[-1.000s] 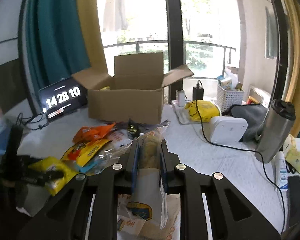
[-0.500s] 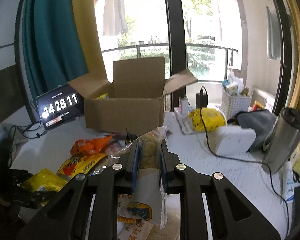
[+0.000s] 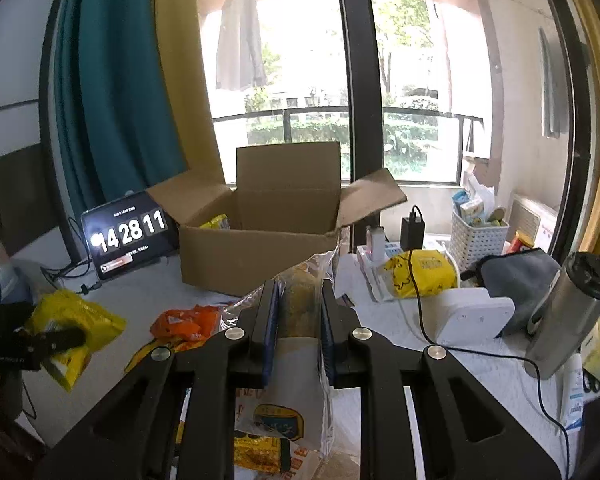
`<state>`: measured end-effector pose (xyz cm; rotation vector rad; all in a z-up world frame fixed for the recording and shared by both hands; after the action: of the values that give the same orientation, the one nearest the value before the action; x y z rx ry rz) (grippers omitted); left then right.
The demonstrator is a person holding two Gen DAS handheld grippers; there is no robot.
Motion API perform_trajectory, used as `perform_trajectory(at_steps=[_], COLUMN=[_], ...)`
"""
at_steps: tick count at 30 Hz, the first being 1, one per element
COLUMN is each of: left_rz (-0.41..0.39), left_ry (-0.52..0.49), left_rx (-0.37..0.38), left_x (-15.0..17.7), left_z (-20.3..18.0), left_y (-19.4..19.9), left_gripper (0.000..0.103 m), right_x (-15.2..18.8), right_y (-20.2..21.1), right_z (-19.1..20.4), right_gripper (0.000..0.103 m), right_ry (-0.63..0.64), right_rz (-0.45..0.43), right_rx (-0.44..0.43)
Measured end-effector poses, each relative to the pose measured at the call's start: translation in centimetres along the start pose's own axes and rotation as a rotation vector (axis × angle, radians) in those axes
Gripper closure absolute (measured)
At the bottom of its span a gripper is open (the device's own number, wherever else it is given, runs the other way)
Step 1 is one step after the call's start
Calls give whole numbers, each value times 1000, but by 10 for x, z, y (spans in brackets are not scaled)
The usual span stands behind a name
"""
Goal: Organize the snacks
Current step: 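Carry both bags into the cardboard box and open both grippers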
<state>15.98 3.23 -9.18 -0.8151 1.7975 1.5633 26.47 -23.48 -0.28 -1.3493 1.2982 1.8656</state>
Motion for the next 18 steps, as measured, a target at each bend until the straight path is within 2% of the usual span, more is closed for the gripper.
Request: perform_trajectory(at_steps=[11, 18], left_rz=[-183, -230], left_ry=[-46, -66], left_rx=[0, 0], left_x=[-72, -101], left_z=[-2, -1], left_y=[4, -6], left_gripper=[25, 25], right_x=[-27, -48], right_y=[-12, -29], right_z=[4, 2], right_gripper=[82, 82], right_ry=[19, 32], right_rz=[-37, -62], right_rx=[-7, -4])
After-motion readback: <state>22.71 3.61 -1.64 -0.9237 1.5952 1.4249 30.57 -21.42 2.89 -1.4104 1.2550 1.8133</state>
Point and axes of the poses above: each gripper's, at about its wrist camera, not at the fingertips, and y roughly against the way its jaws point, z to its left, x to its underside, the point moved 6 cm from there along -y, roughly the way its jaws point, and after that the axes turned 2 degrees about -x, right-handed, at the moved point
